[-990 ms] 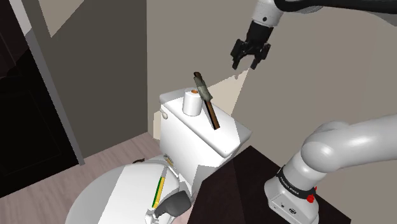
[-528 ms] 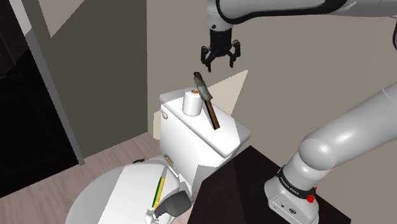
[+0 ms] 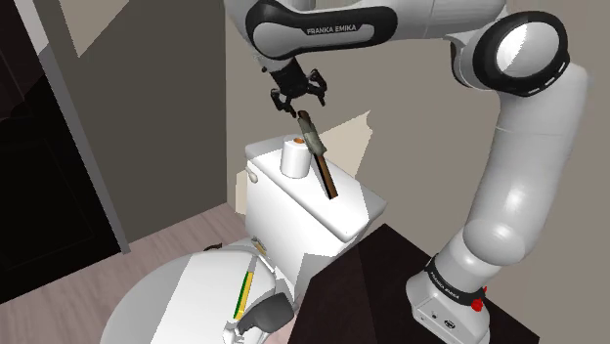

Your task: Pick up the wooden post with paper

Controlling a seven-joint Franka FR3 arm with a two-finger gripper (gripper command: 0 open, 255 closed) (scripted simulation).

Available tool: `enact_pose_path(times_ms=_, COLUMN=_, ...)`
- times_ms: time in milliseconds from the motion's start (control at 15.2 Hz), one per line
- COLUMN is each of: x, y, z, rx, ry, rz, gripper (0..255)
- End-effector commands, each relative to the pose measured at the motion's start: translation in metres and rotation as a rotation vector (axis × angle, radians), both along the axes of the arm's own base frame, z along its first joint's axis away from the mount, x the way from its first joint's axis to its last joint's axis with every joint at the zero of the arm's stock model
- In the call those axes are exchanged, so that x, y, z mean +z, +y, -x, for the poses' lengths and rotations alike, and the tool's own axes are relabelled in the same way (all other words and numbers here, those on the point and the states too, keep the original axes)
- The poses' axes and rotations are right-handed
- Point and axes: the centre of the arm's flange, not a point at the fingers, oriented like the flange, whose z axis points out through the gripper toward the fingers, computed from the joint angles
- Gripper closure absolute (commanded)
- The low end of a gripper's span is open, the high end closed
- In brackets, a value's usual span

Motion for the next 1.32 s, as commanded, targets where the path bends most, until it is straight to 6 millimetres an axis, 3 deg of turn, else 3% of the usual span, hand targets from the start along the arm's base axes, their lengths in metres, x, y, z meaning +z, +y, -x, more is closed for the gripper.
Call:
enact_pose_path(times_ms=0, x=-0.021, y=0.004, z=-0.026, rx=-0.056, ry=0.015, rz=0.081, gripper=0)
enact_pose_path(times_ms=594, x=-0.061, y=0.004, z=-0.026, rx=-0.056, ry=0.015, rz=0.081, gripper=0)
enact_pose_path(times_ms=660, x=-0.061, y=0.003, z=-0.026, rx=-0.056, ry=0.015, rz=0.081, gripper=255)
enact_pose_path(times_ms=1254, x=-0.061, y=0.004, z=-0.026, rx=-0.056, ry=0.015, rz=0.081, gripper=255)
